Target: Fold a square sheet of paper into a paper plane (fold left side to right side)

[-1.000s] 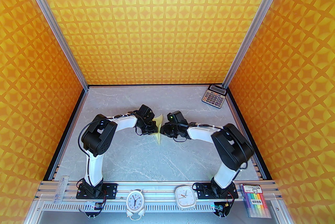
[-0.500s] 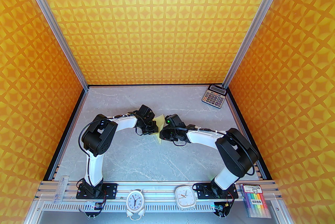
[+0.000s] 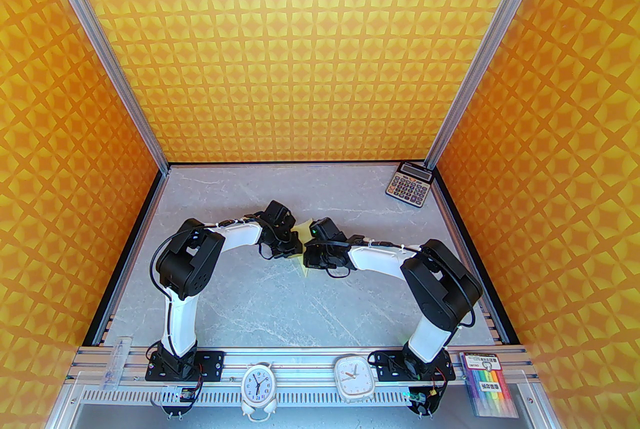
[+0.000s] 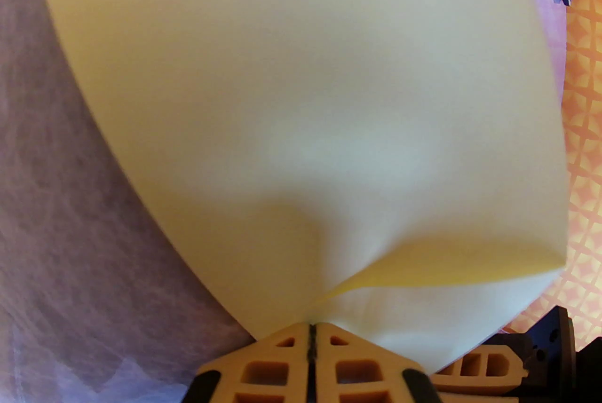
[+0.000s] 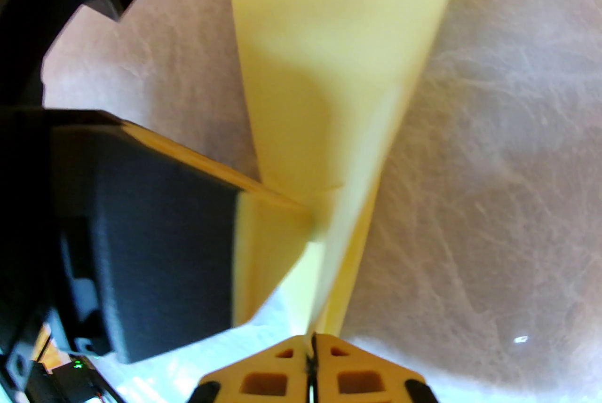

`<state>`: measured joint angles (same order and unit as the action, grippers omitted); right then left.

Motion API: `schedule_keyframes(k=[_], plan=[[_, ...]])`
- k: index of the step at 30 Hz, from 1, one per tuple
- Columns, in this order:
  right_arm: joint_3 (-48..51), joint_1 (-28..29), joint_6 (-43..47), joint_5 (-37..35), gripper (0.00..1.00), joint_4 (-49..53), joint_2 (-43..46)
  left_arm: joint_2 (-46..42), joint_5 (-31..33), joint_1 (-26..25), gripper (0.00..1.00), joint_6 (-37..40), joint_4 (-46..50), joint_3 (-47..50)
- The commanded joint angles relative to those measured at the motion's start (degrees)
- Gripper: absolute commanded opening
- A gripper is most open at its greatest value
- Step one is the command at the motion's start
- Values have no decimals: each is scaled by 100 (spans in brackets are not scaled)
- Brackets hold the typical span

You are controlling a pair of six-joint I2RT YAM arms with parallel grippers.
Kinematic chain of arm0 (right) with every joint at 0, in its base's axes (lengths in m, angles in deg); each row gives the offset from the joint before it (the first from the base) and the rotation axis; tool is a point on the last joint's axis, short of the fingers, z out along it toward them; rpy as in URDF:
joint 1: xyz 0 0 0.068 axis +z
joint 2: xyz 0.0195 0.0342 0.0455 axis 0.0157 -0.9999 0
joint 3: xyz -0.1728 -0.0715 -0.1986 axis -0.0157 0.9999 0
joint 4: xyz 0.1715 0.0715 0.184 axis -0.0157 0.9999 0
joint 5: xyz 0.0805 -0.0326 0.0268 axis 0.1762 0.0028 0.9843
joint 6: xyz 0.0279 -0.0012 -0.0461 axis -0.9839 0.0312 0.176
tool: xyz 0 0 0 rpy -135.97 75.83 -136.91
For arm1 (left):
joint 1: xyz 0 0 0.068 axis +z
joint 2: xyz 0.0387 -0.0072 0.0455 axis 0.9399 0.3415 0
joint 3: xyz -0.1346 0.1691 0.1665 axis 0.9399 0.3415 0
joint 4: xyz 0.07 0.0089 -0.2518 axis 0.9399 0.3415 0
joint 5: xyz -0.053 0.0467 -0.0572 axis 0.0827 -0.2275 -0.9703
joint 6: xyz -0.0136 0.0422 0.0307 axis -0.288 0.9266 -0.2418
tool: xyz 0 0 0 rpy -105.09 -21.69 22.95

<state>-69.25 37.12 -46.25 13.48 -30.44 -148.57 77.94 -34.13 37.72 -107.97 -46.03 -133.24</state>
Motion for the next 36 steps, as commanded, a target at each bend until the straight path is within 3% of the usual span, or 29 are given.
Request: schedule_keyframes(k=[1, 13, 32, 36], plan=[[-239, 115, 301, -426, 7, 417, -30, 150, 99, -49, 11, -245, -10, 114], [-755, 392, 645, -811, 6, 952, -275, 64, 127, -38, 9, -319, -148, 188], [-756, 434, 575, -703, 7, 919, -537, 103, 121, -43, 8, -312, -158, 213], [-792, 434, 592, -738, 14, 972, -416, 119, 126, -45, 8, -303, -147, 196]])
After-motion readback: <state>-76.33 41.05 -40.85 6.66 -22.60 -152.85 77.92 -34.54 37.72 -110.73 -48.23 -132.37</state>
